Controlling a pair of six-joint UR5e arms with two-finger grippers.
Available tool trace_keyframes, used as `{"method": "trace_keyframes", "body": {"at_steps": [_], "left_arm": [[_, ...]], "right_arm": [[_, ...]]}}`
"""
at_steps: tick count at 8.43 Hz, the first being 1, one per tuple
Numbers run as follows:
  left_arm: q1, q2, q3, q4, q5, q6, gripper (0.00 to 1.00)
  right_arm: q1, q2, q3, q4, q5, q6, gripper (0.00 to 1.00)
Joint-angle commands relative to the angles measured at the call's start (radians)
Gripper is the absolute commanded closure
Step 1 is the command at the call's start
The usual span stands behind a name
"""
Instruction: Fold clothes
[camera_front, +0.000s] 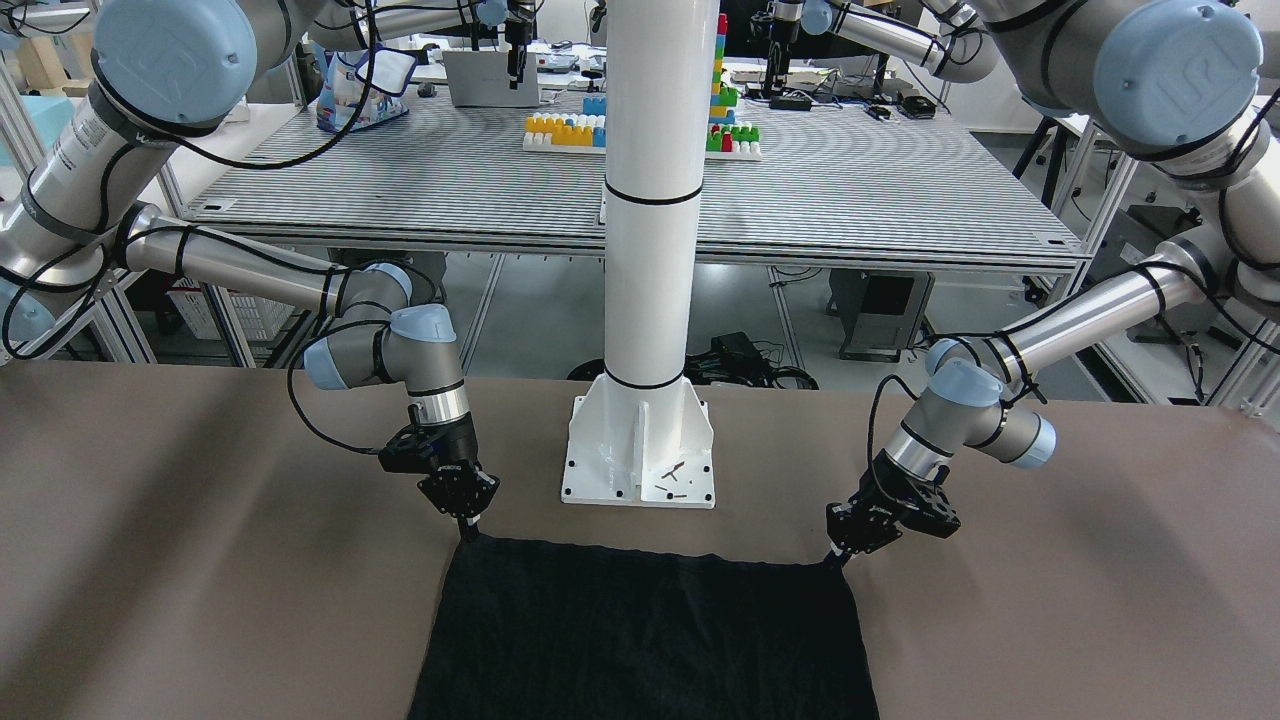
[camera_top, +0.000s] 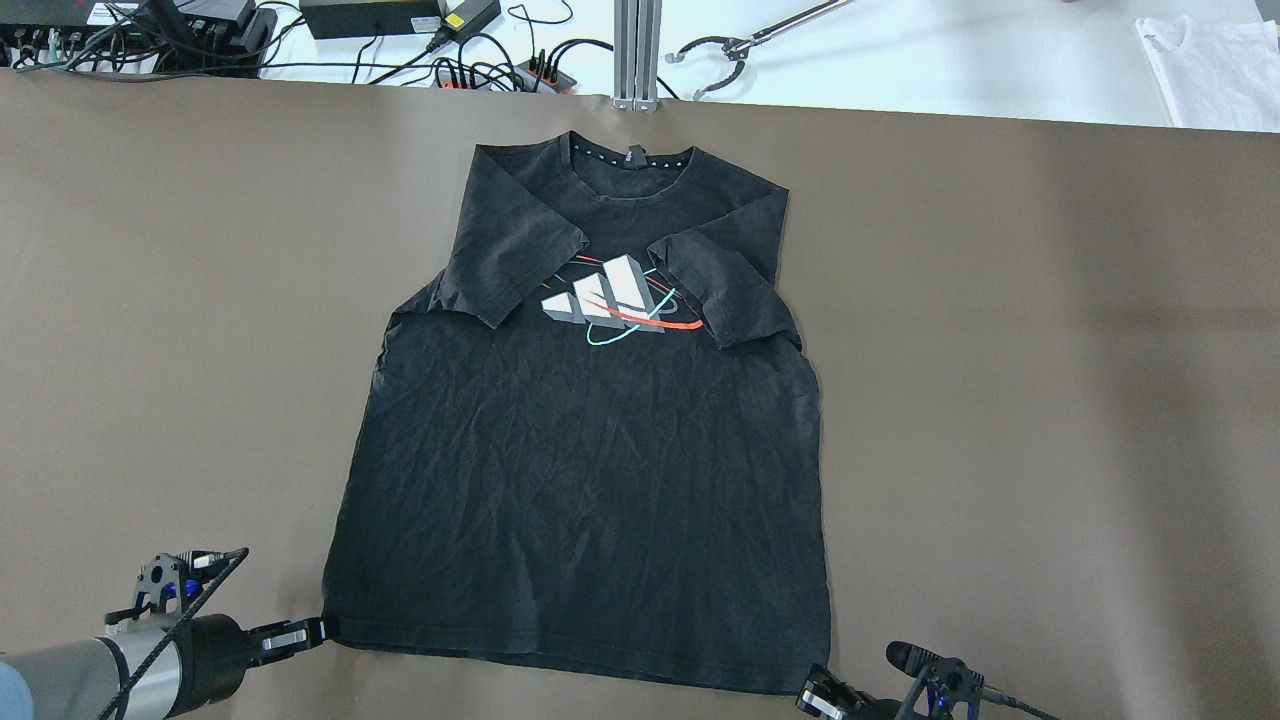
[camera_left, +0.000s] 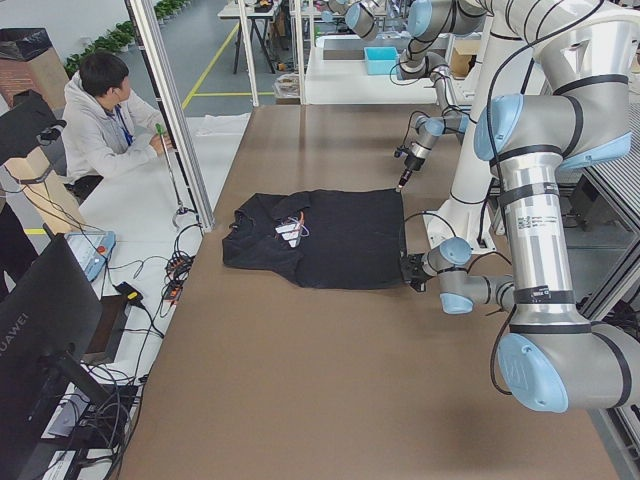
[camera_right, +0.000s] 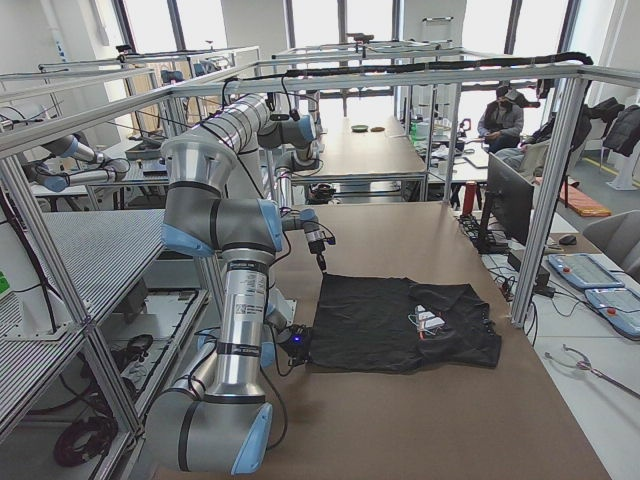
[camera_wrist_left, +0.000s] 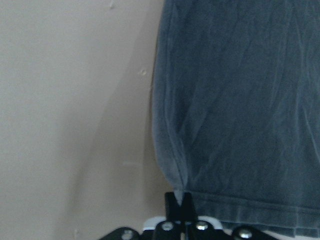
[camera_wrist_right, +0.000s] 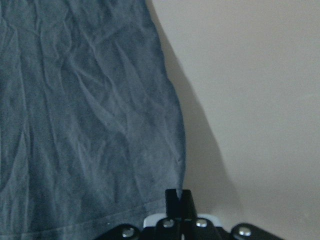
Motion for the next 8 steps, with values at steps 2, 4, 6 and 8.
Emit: {"method": "trace_keyframes", "body": {"at_steps": [2,4,6,8], "left_arm": [[-0.240,-0.079,-0.209,0.399,-0.263,0.099,1.00],[-0.374,-0.225,-0.214,0.614,-0.390,0.190,1.00],[-0.517,-0.404,-0.216,0.842,-0.531,0.301,1.00],[-0.632,-0.571,-0.214,1.080,-0.653,0.407,1.00]], "right_arm": [[0.119,0.039,0.232,-0.233,0.119,-0.142,1.00],[0.362,0.099,0.250,-0.298,0.375,-0.274,1.00],[0.489,0.109,0.248,-0.298,0.495,-0.368,1.00],[0.582,0.129,0.247,-0.303,0.621,-0.455,1.00]]}}
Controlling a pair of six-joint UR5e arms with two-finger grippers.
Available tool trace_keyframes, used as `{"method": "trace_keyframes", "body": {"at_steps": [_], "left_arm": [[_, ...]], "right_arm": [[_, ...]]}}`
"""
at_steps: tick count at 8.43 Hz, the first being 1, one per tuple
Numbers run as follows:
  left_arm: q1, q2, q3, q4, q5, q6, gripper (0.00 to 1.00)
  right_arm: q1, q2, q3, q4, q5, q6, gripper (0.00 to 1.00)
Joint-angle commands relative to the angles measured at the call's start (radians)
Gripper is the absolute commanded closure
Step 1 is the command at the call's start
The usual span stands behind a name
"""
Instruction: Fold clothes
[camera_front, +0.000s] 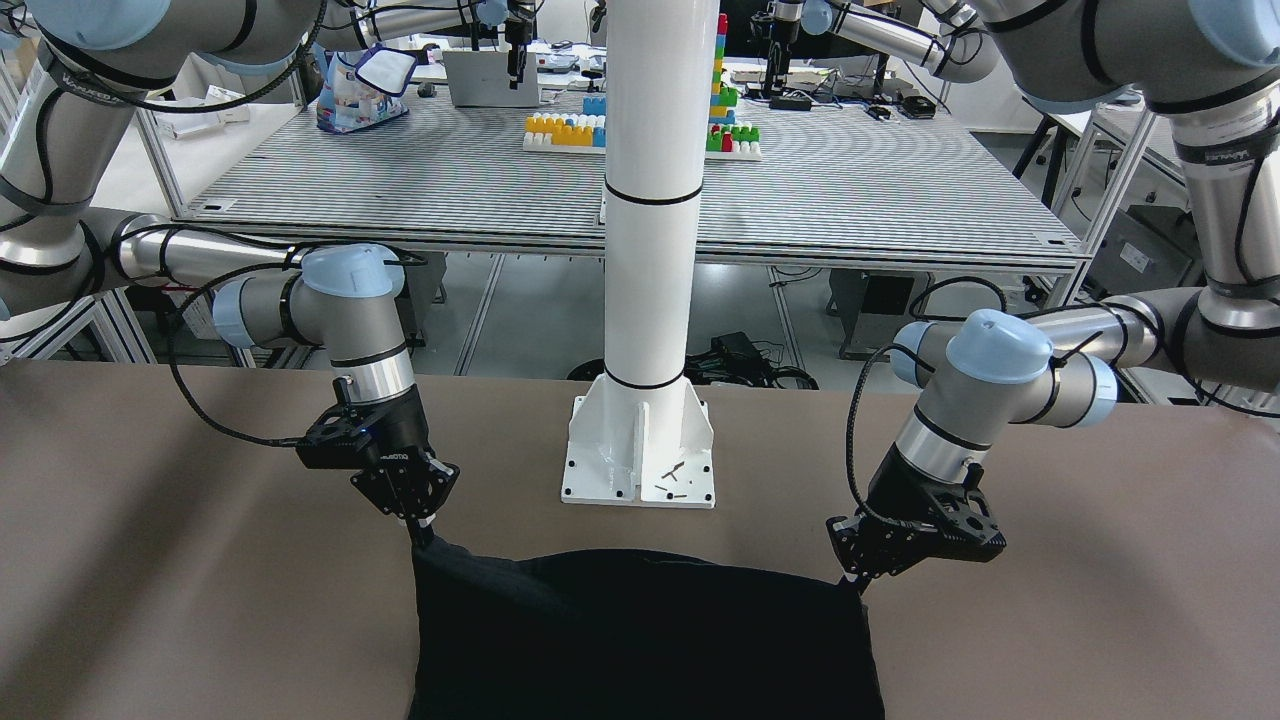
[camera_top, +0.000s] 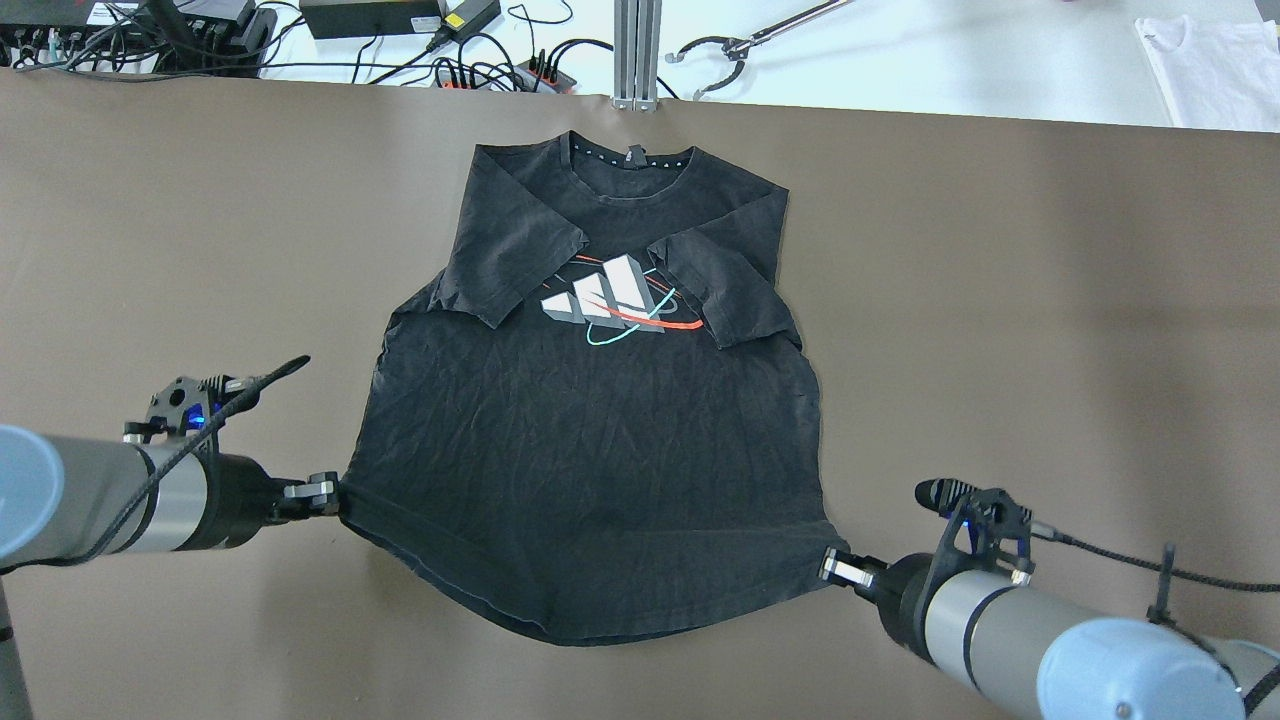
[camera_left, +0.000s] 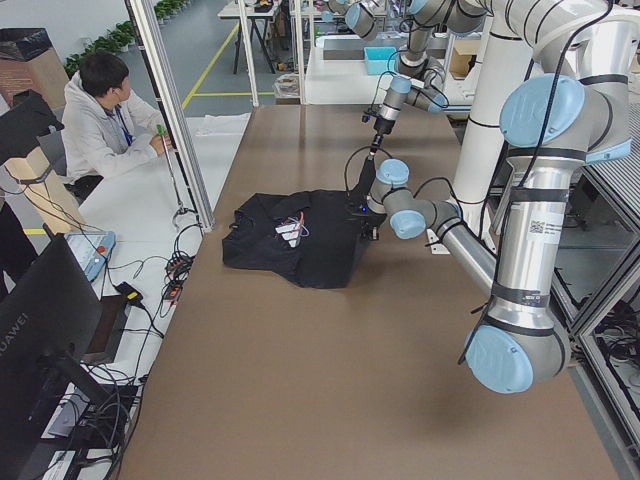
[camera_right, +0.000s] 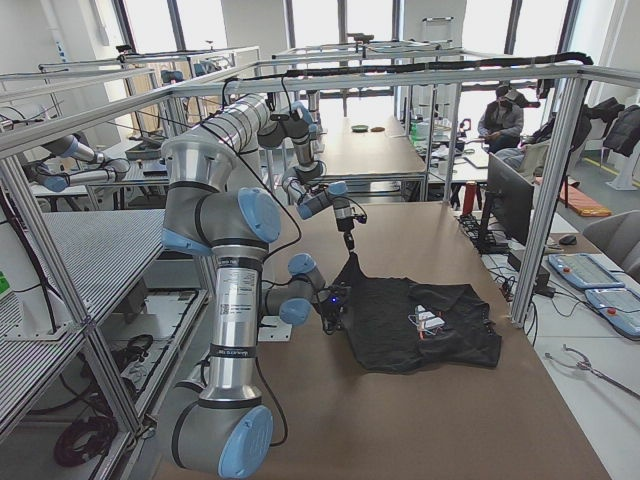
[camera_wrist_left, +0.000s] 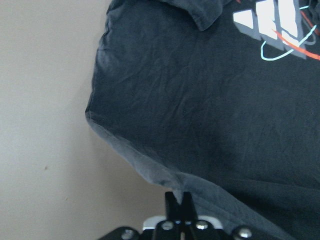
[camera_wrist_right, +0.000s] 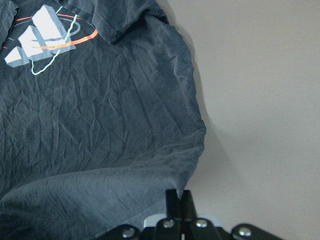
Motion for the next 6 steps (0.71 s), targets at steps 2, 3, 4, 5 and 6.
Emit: {"method": "trace_keyframes", "body": {"at_steps": [2,3,4,5,6], "left_arm": [[-0.138,-0.166,-0.038,0.325,-0.212,0.256,1.00],[-0.120,-0.099,-0.094,0.322,-0.299,0.264,1.00],[-0.069,-0.026,-0.166,0.319,-0.355,0.275,1.00],[0.019,0.037,-0.243,0.320,-0.352,0.275,1.00],[0.072,0.078,-0.303,0.320,-0.351,0.275,1.00]], "right_arm": [[0.120,0.016,0.035,-0.004,0.255,-0.093,1.00],[0.088,-0.008,0.072,-0.013,0.316,-0.093,1.00],[-0.027,-0.029,0.087,-0.029,0.329,-0.093,1.00],[-0.137,-0.036,0.094,-0.039,0.321,-0.093,1.00],[-0.225,-0.036,0.110,-0.041,0.283,-0.093,1.00]]}}
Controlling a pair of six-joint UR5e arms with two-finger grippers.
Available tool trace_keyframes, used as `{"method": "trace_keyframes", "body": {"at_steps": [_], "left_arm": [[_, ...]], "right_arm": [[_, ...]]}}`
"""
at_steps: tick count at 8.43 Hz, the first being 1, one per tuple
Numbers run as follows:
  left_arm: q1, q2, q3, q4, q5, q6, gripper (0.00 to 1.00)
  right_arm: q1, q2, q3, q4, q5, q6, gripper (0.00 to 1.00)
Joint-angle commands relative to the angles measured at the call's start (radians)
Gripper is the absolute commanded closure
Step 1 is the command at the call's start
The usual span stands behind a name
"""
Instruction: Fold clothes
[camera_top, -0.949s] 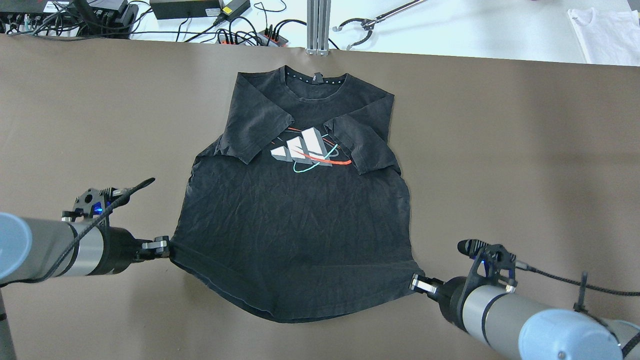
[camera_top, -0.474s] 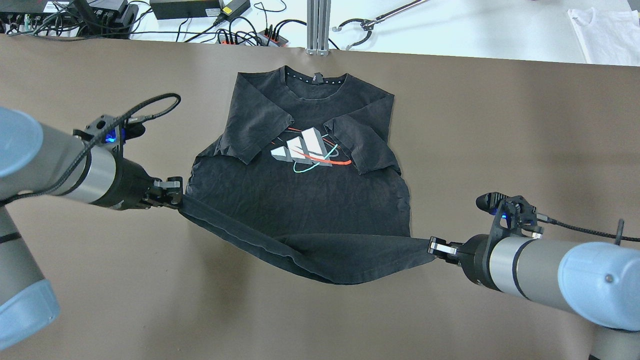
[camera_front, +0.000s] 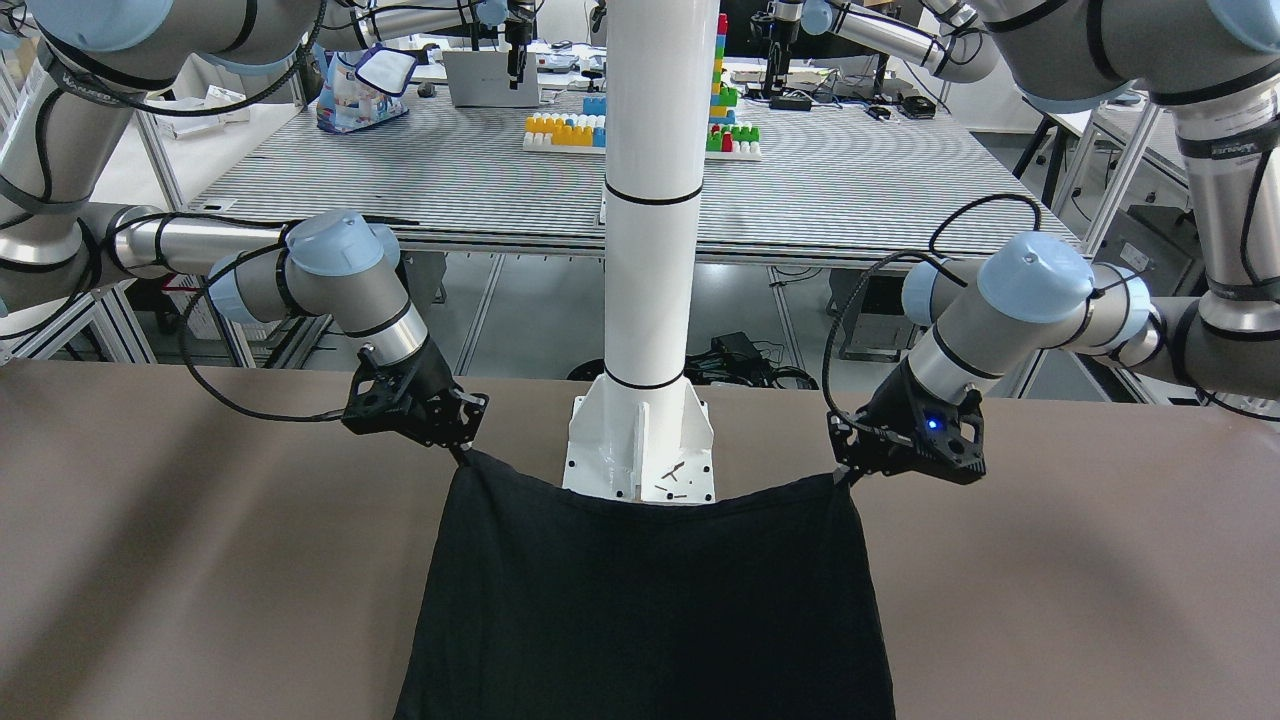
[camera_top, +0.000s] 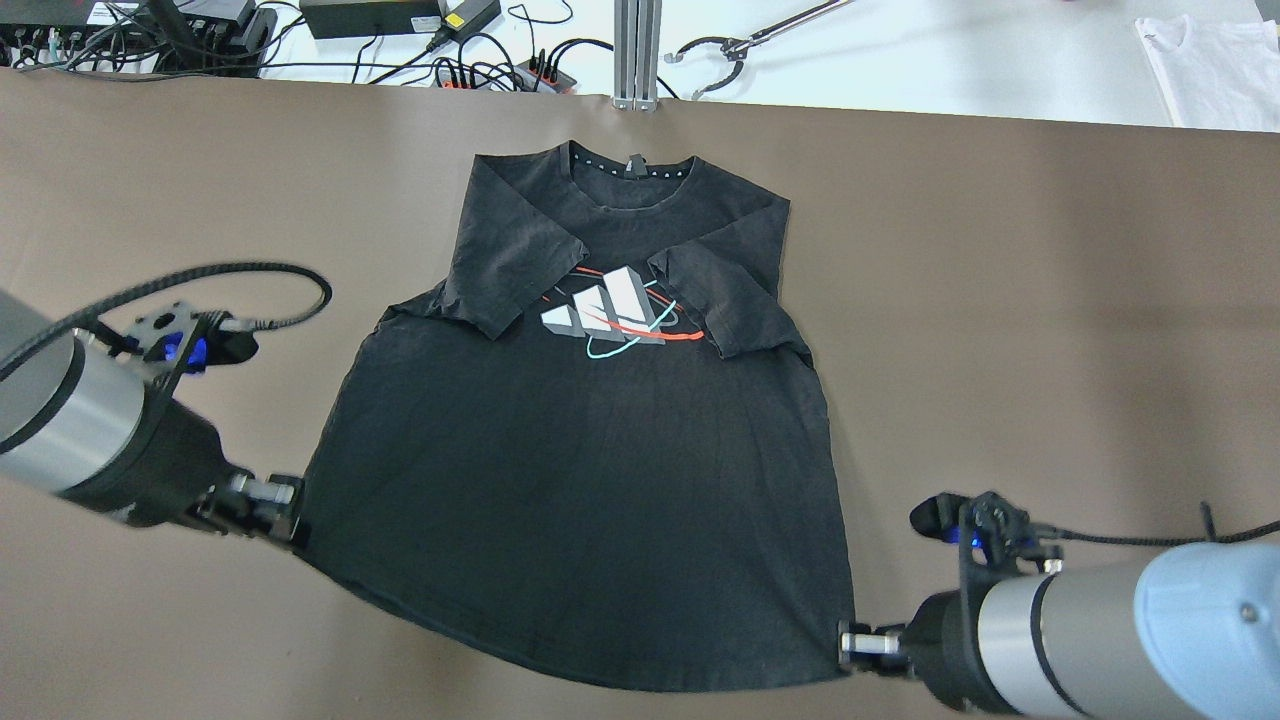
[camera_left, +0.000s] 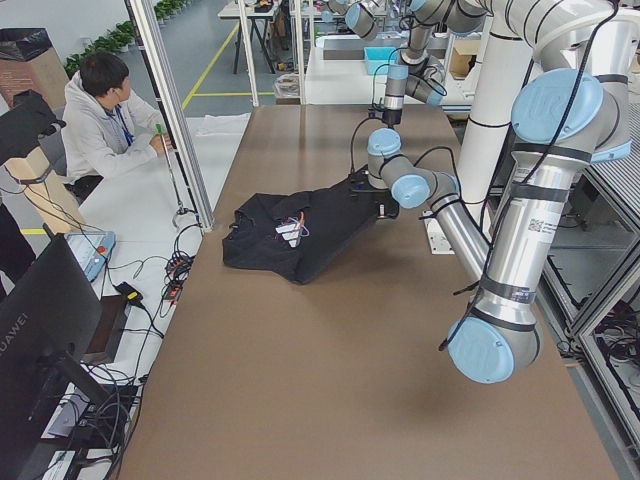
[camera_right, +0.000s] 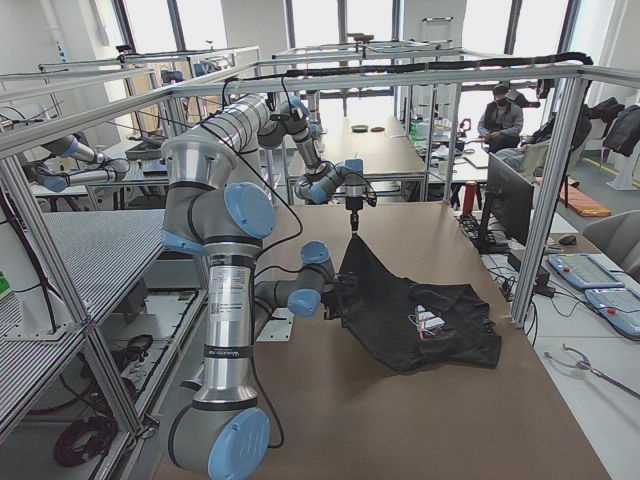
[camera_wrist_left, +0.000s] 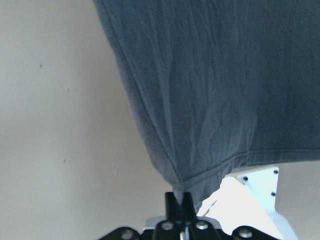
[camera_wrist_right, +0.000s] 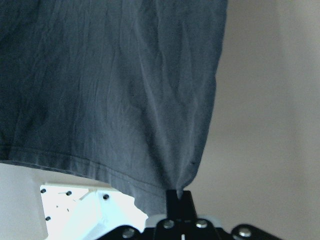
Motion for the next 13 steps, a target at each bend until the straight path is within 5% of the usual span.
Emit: {"method": "trace_keyframes", "body": {"at_steps": [1,4,6,13], "left_arm": [[0.146,0.111,-0.145,0.002,-0.016,0.007,1.00],[0.125,0.098,-0.136,0.004,-0.003,0.007,1.00],[0.091,0.050,-0.083,0.005,0.110,0.003,1.00],[-0.227,-0.332,0.455,0.002,0.130,0.048,1.00]], "right_arm": [[-0.240,-0.012,0.032,-0.013,-0.082,-0.001,1.00],[-0.245,0.003,0.142,-0.195,-0.108,-0.001,1.00],[-0.196,0.022,0.094,-0.202,-0.192,0.004,1.00],[0.174,0.144,-0.199,-0.111,-0.225,-0.002,1.00]]}}
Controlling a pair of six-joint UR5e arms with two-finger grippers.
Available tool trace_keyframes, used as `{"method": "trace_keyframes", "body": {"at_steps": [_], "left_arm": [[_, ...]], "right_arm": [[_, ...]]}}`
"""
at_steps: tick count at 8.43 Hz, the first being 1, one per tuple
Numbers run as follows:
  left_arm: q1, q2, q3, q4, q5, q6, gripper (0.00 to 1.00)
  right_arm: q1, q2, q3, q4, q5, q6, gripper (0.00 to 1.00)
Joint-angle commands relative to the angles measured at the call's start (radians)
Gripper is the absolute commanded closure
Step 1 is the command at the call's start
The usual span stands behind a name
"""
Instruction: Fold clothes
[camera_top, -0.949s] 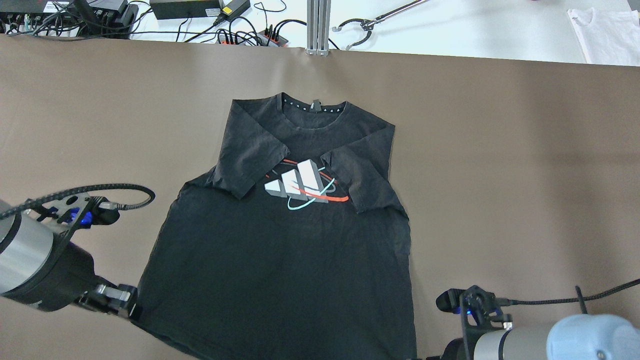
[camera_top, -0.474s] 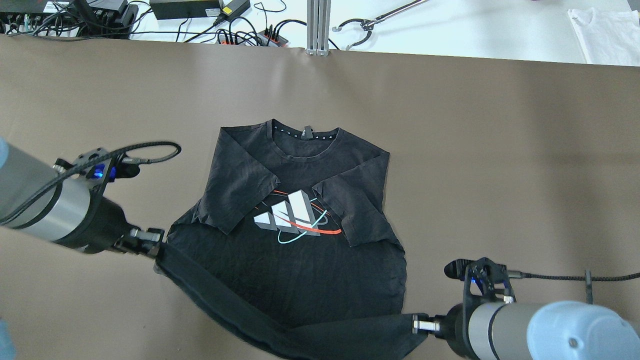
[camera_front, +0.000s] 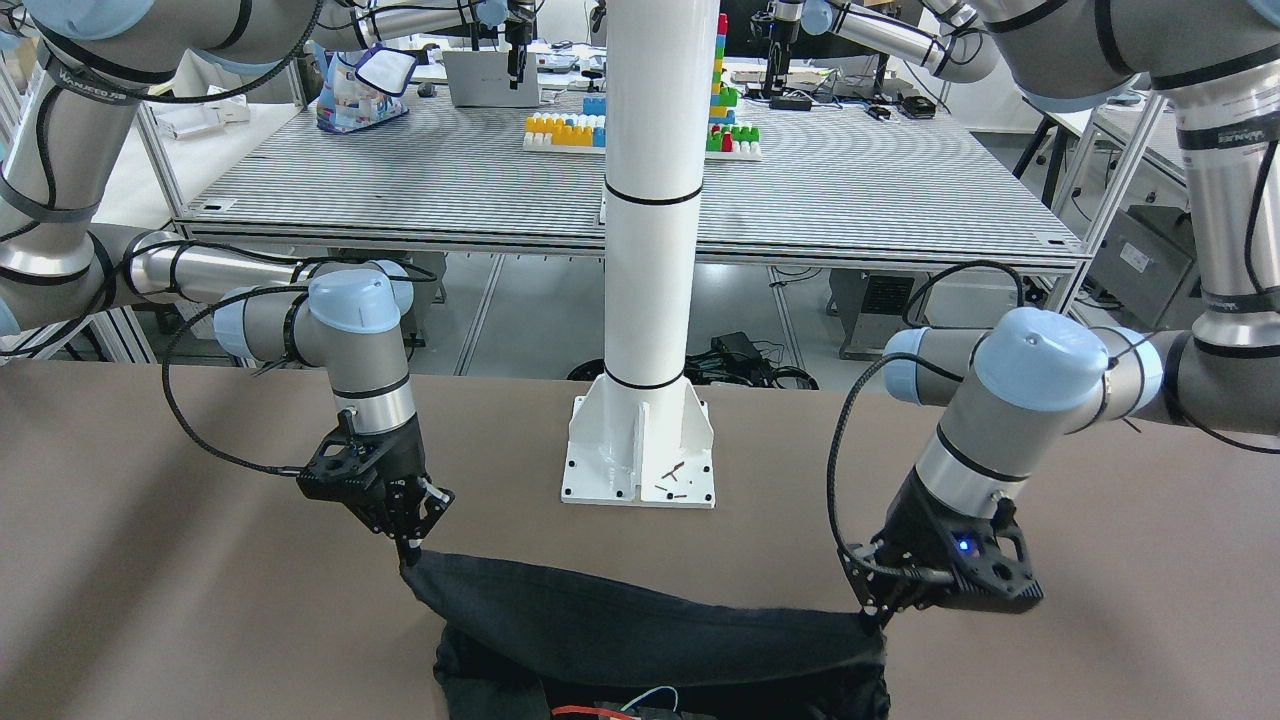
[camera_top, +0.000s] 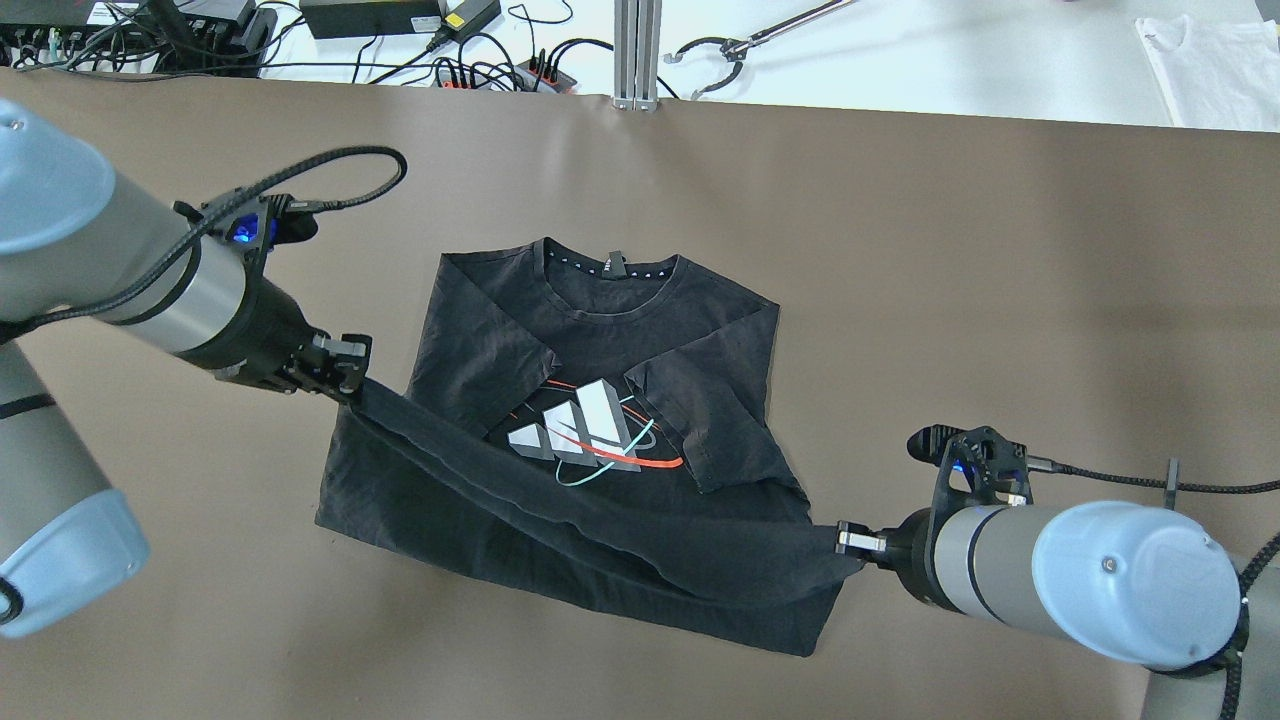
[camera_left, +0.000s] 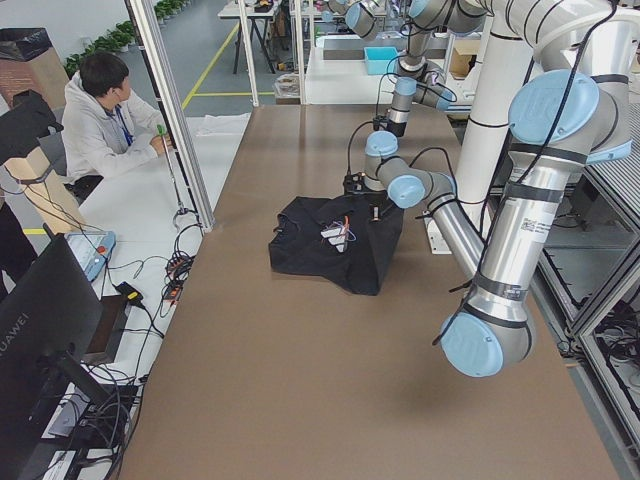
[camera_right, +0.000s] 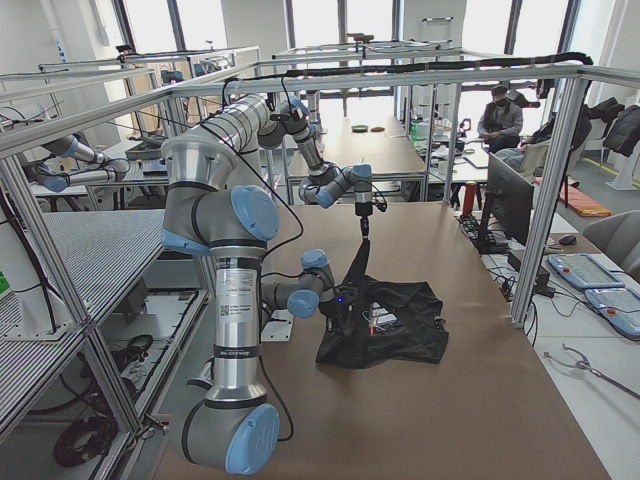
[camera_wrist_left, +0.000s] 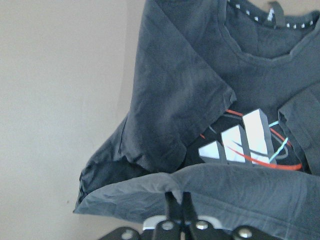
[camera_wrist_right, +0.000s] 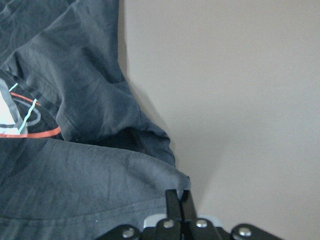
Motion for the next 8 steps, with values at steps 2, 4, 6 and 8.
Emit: {"method": "trace_keyframes", "body": {"at_steps": [2,4,6,8], "left_arm": [[-0.084,-0.162,0.266,-0.038,0.007,0.060,1.00],[-0.092,-0.183,0.415,-0.177,0.033,0.067,1.00],[-0.097,-0.230,0.625,-0.338,0.059,0.075,1.00],[-0.086,-0.236,0.767,-0.481,0.076,0.078,1.00]], "right_arm": [[0.102,0.092,-0.097,0.010,-0.006,-0.002,1.00],[0.137,0.161,-0.185,0.009,-0.007,-0.005,1.00],[0.163,0.189,-0.257,0.010,-0.009,-0.054,1.00],[0.174,0.230,-0.381,0.077,-0.010,-0.065,1.00]]}}
